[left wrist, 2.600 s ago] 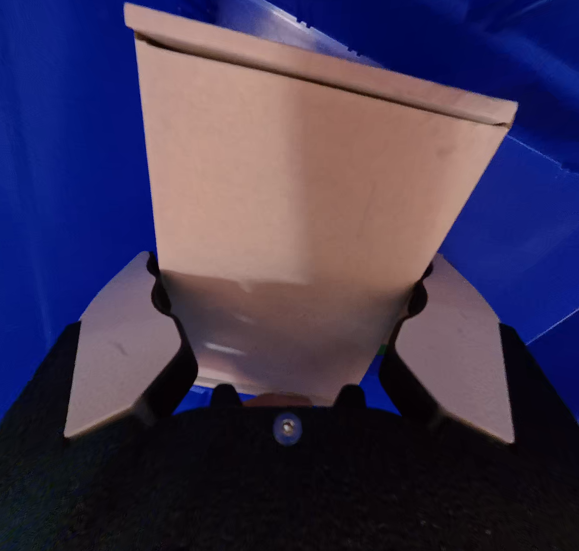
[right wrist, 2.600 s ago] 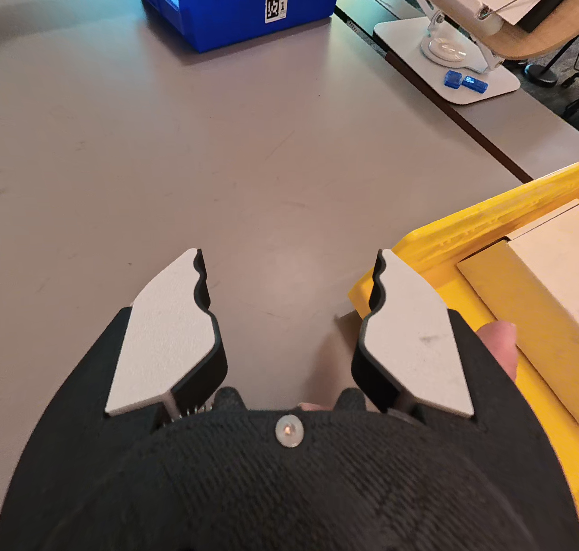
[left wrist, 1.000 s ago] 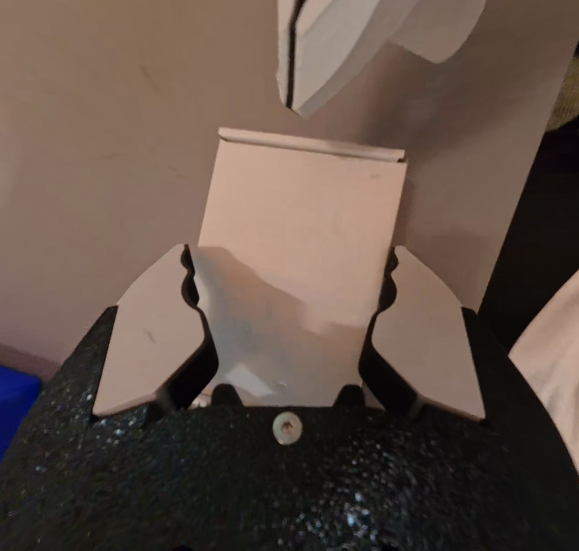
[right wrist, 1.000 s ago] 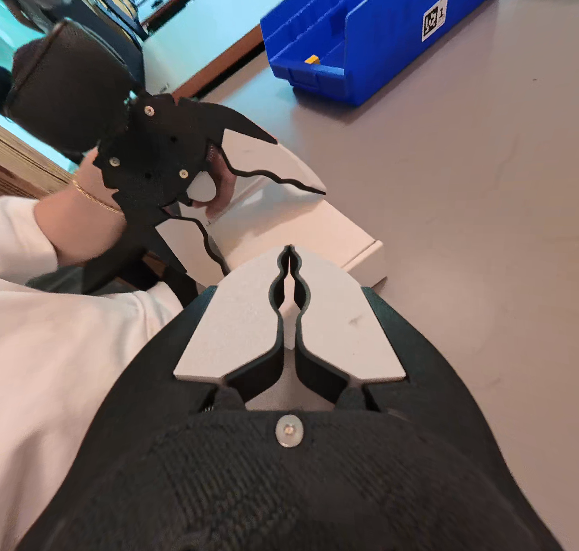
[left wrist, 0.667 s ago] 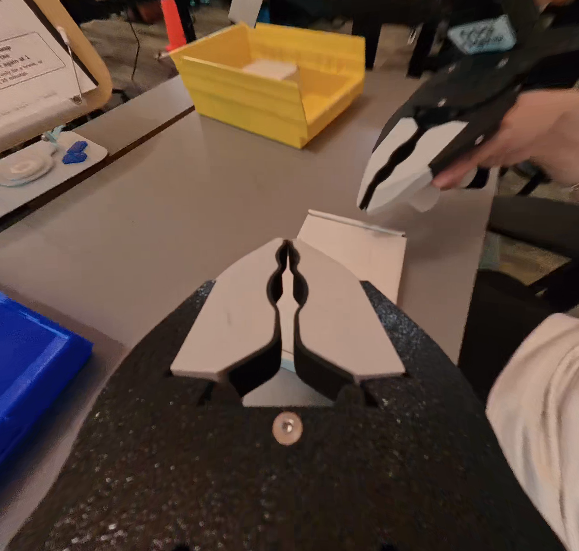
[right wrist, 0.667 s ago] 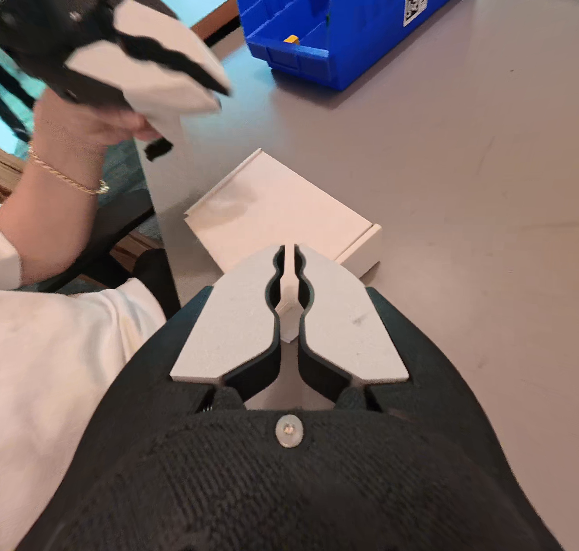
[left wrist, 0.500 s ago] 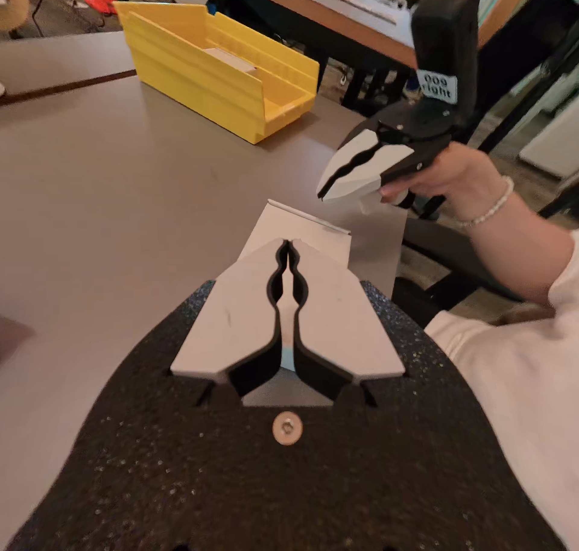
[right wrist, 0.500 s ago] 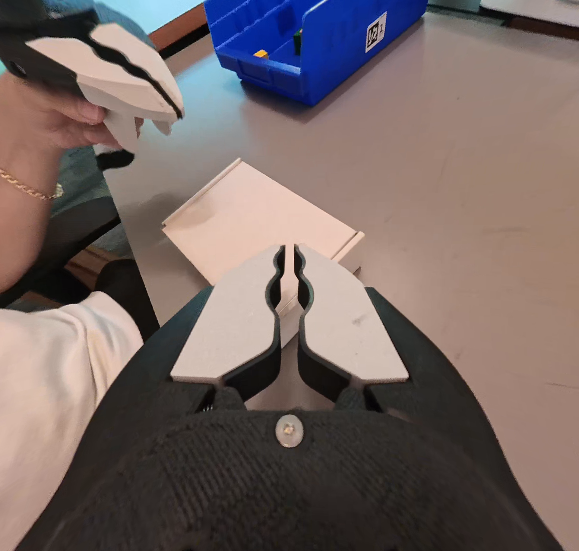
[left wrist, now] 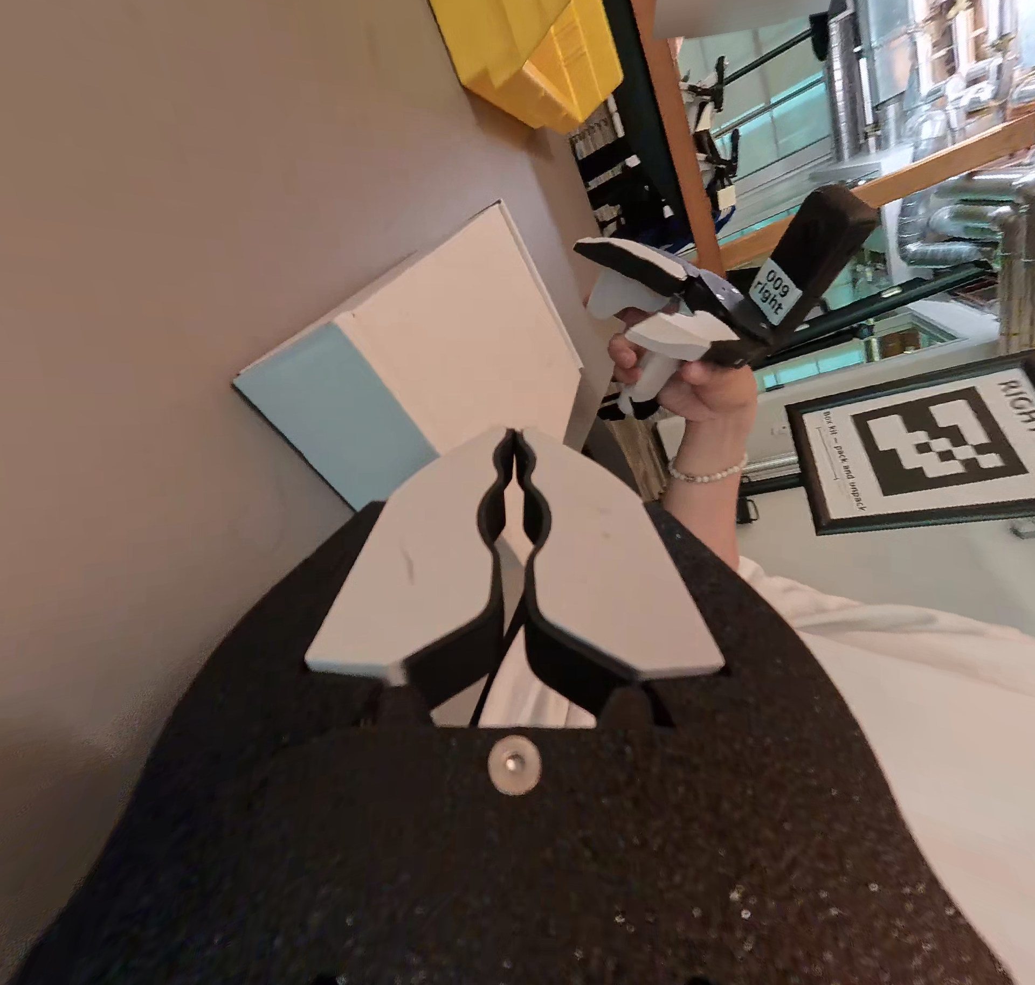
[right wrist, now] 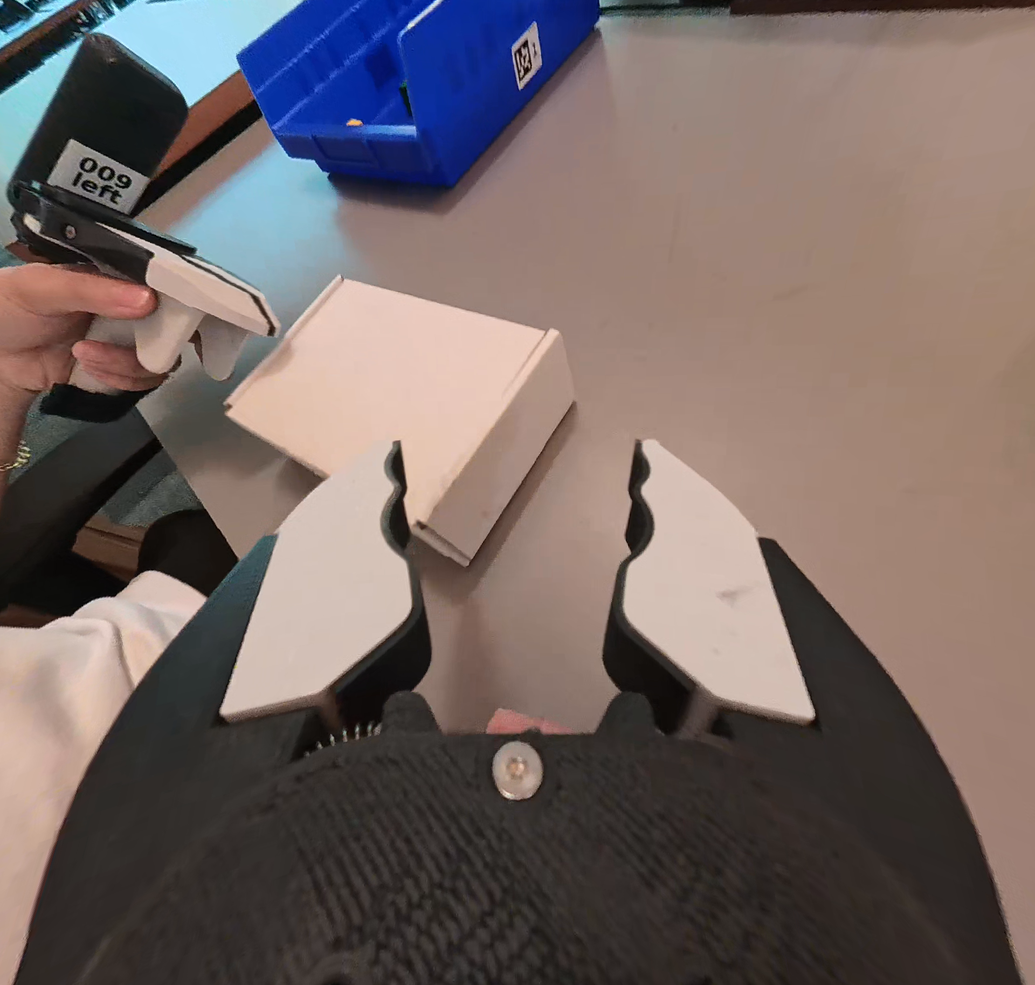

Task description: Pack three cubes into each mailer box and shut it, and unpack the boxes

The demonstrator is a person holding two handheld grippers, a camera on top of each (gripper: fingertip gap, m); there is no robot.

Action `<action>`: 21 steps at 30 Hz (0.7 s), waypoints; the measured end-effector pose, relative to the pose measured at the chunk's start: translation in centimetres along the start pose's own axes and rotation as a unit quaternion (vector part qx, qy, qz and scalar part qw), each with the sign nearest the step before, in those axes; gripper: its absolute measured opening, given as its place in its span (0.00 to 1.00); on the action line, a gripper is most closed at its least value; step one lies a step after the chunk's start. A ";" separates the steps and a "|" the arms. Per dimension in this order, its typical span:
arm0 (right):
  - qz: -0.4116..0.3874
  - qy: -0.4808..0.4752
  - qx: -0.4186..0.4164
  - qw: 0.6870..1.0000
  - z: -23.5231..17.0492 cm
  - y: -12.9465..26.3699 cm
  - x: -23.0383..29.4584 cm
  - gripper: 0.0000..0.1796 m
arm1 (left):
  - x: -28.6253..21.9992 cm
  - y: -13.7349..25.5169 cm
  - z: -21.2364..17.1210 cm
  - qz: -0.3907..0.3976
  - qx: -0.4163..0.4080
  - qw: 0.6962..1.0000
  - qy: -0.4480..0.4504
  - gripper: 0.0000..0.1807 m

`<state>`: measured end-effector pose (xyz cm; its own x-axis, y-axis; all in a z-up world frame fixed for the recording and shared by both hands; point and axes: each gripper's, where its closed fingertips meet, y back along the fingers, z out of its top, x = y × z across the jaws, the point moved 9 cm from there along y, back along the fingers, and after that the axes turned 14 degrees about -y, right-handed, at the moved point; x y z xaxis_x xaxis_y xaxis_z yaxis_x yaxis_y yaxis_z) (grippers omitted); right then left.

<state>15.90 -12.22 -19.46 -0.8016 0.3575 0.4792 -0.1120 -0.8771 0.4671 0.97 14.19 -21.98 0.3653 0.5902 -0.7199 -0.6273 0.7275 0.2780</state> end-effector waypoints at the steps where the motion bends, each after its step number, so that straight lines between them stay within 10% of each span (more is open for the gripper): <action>1: 0.007 -0.012 0.007 1.000 -0.2 0.1 -0.1 0.45 | 0.1 -0.1 -0.1 0.011 0.001 1.000 -0.003 0.00; 21: 0.091 -0.108 0.114 0.983 1.0 -1.8 -1.6 0.47 | -1.5 -0.4 0.7 0.127 0.029 0.988 -0.083 0.00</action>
<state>17.93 -10.88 -20.30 -0.6499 0.2822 0.7057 0.1767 -0.8470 0.5013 1.10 13.28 -20.59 0.3124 0.8024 -0.5085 -0.6742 0.5644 0.4764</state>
